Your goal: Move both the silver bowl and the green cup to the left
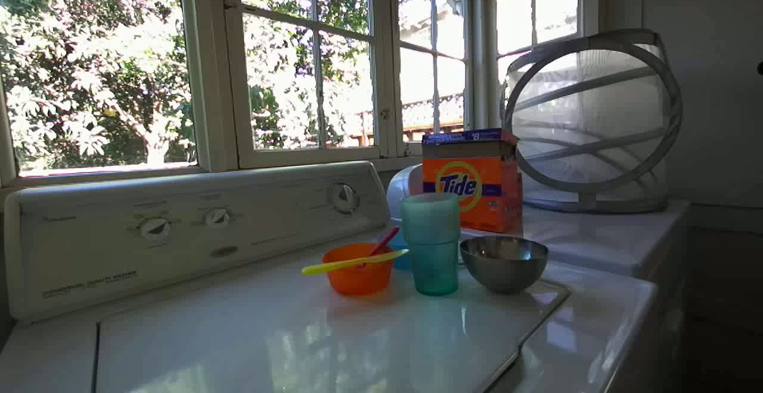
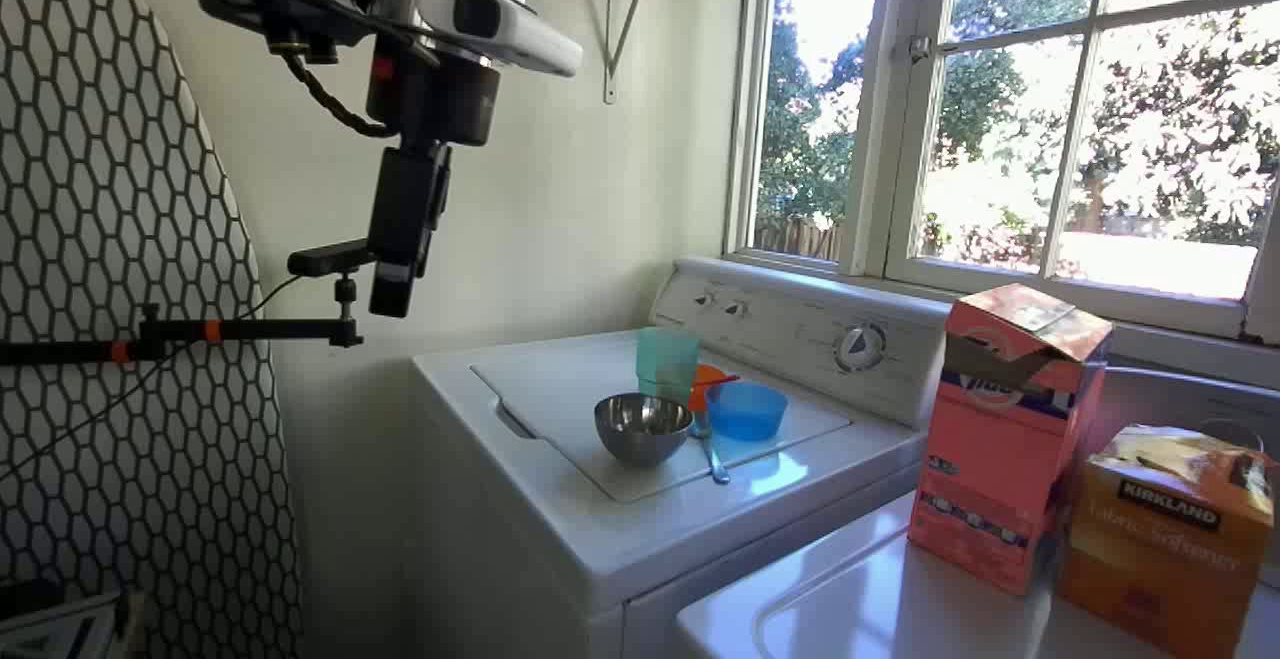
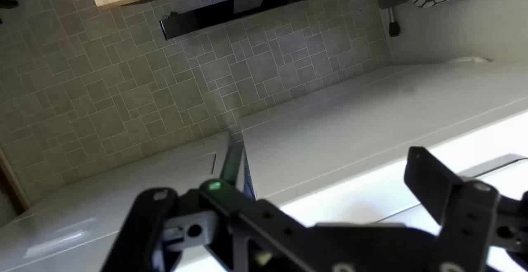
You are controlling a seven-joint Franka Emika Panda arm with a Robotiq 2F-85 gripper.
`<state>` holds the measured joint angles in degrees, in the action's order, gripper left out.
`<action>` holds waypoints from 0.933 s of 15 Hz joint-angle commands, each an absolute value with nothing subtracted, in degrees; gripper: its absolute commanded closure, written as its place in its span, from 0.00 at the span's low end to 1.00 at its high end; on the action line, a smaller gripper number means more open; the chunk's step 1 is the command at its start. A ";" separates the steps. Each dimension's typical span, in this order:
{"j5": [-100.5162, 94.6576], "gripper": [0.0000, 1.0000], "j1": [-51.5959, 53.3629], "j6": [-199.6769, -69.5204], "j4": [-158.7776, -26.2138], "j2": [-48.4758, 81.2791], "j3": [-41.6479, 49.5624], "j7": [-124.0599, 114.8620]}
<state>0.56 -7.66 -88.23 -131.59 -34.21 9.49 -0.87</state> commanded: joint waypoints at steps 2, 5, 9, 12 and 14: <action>0.75 0.00 -8.19 -88.09 -131.43 -34.09 9.10 -0.61; 0.75 0.00 -8.19 -88.09 -131.43 -34.09 9.10 -0.61; 1.26 0.00 -8.19 -87.95 -131.19 -33.68 9.27 -0.81; 2.06 0.00 -6.81 -92.56 -132.23 -35.21 9.92 3.96; 2.09 0.00 -5.94 -97.02 -132.42 -35.34 9.67 6.74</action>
<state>1.07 -7.23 -91.95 -131.59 -34.29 9.49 2.71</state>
